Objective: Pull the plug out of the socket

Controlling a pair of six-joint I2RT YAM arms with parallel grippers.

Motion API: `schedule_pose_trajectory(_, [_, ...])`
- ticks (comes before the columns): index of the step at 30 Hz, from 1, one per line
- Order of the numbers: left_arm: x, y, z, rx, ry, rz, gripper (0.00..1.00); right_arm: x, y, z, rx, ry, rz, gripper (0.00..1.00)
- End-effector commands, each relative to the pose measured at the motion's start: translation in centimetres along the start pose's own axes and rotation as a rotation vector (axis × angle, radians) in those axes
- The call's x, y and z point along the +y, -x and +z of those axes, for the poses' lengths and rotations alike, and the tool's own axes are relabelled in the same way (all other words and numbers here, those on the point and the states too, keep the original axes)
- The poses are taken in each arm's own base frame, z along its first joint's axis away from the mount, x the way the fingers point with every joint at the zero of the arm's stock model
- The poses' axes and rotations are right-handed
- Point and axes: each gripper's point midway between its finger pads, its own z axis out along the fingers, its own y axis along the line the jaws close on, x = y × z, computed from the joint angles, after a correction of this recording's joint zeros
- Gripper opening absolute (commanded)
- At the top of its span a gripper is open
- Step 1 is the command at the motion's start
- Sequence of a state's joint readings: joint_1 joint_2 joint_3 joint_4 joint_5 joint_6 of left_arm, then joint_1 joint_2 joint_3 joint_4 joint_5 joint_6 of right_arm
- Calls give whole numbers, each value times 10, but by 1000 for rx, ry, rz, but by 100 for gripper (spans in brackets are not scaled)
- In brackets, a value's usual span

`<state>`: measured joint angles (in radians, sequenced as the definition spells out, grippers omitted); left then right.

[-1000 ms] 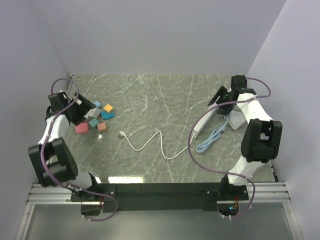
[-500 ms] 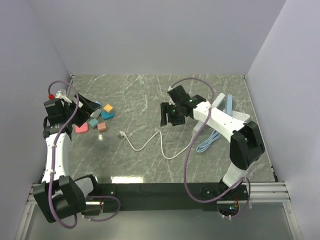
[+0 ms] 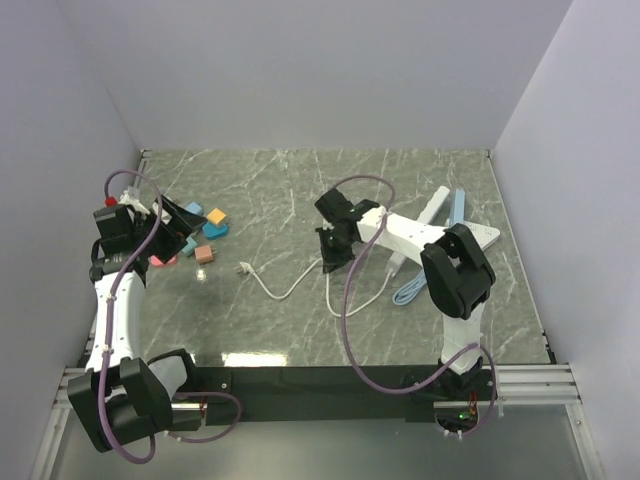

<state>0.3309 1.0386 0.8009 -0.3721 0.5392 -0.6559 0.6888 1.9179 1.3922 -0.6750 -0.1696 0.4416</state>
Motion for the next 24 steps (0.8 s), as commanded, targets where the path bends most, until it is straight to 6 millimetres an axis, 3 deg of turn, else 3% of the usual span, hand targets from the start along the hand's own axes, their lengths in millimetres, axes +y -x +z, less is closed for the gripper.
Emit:
schedule_pose_trajectory(1, [-9, -2, -2, 7, -41, 22, 99, -32, 46, -22, -123, -75, 149, 0])
schedule_pose_trajectory(3, [-13, -4, -1, 18, -62, 28, 99, -68, 57, -32, -153, -158, 274, 0])
schedule_pose_trajectory(4, [-14, -5, -1, 20, -68, 27, 99, -97, 69, -42, -180, -188, 360, 0])
schedule_pose_trajectory(6, [-18, -9, 0, 40, -88, 30, 99, -131, 73, -56, -206, -258, 453, 0])
schedule_pose_trajectory(7, [-18, -10, 0, 44, -94, 31, 99, -165, 79, -70, -244, -329, 521, 0])
schedule_pose_trajectory(11, [-28, -22, 5, 100, -145, 40, 100, -236, 71, -104, -282, -504, 675, 0])
schedule_pose_trajectory(14, [-36, -34, 9, 147, -182, 54, 99, -274, 57, -121, -292, -594, 769, 0])
schedule_pose_trajectory(20, [-53, -50, 15, 211, -244, 89, 99, -310, 41, -127, -295, -642, 875, 0])
schedule_pose_trajectory(24, [-66, -66, 16, 280, -309, 115, 99, -338, 33, -141, -328, -685, 962, 0])
